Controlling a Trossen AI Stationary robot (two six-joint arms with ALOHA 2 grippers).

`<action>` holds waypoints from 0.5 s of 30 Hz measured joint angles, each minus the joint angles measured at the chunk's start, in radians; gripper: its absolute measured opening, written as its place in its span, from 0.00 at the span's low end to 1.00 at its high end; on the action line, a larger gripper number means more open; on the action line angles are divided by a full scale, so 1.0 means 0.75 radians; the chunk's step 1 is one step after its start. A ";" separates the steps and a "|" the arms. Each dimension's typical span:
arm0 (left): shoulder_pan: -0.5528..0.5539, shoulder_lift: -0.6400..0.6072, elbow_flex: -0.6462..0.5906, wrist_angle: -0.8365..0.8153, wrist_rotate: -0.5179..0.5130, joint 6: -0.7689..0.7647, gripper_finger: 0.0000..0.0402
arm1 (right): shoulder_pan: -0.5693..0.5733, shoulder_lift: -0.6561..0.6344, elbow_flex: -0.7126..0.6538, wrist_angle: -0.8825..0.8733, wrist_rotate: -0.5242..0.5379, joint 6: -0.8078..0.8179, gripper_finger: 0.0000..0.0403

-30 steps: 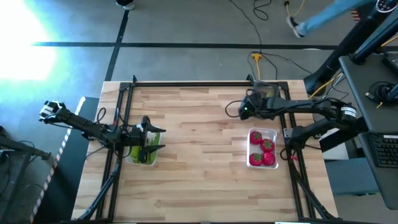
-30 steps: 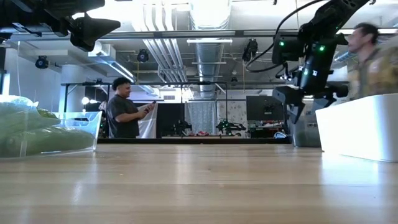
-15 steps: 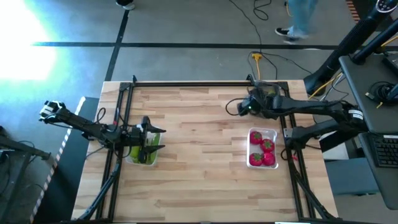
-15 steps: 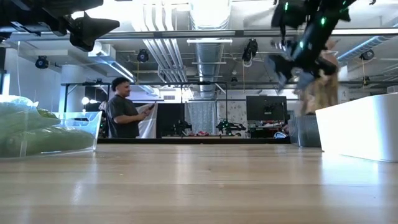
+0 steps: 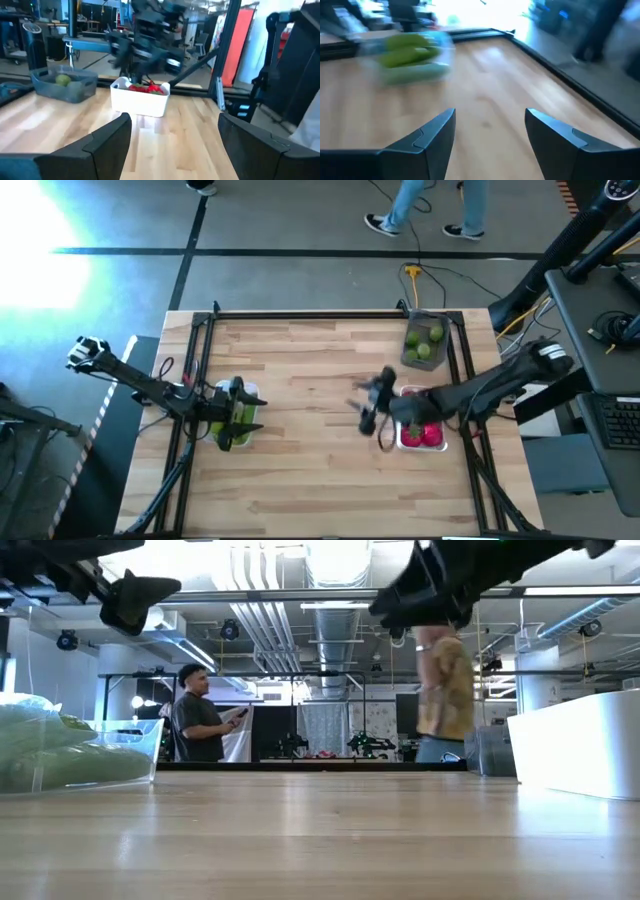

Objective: Sort produce into baskets
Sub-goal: Return to Home Position

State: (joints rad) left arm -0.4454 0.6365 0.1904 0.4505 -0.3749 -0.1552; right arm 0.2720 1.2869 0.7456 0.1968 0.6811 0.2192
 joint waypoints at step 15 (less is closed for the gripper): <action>0.000 -0.035 0.003 0.073 -0.047 0.087 0.70 | 0.192 -0.007 -0.099 0.410 -0.145 -0.432 0.53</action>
State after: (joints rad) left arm -0.4454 0.6105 0.1929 0.5052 -0.4103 -0.0900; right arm 0.4164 1.2816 0.6710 0.5045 0.5727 -0.1047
